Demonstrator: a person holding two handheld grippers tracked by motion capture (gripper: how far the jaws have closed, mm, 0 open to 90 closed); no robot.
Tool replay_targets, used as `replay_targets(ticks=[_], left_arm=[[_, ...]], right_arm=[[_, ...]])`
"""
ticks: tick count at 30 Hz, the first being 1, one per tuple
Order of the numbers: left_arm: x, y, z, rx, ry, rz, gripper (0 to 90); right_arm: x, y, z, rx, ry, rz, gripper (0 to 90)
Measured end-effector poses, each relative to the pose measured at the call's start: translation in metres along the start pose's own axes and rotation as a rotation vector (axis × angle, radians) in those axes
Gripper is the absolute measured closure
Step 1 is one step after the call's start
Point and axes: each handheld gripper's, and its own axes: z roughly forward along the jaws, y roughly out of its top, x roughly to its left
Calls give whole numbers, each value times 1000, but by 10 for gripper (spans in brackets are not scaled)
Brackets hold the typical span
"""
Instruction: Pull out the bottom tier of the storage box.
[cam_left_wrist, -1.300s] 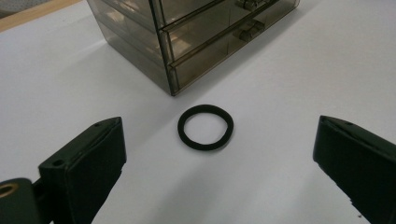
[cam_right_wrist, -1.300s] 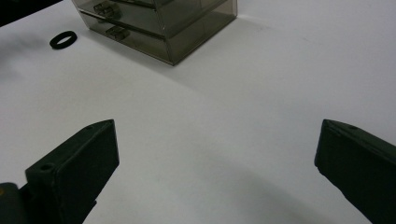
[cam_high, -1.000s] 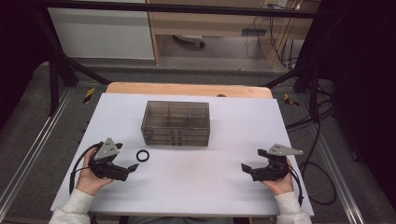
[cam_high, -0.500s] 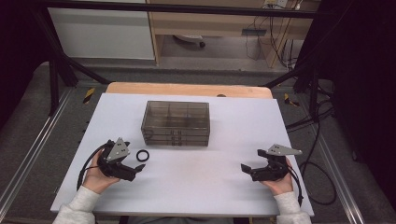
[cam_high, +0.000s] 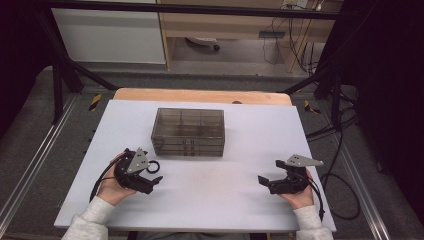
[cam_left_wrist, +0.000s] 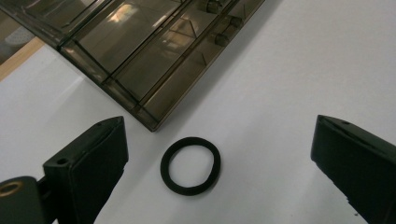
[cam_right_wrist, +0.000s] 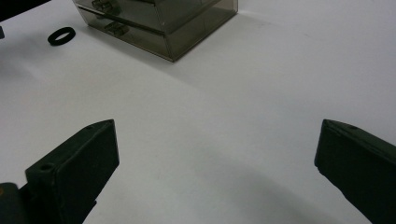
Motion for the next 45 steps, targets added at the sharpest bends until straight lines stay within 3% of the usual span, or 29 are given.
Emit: replay_targets(ticks=[10,29,45], left_arm=[[-8,8,12,39,14,65,44],[-18,25,27,57,20,139,47],[-26,28,40,82,76,216,75]], right_arm=[[0,0,0,0,-1,0,5],[0,0,0,3,-1,1,5],[0,0,1,5,-2,3,5]])
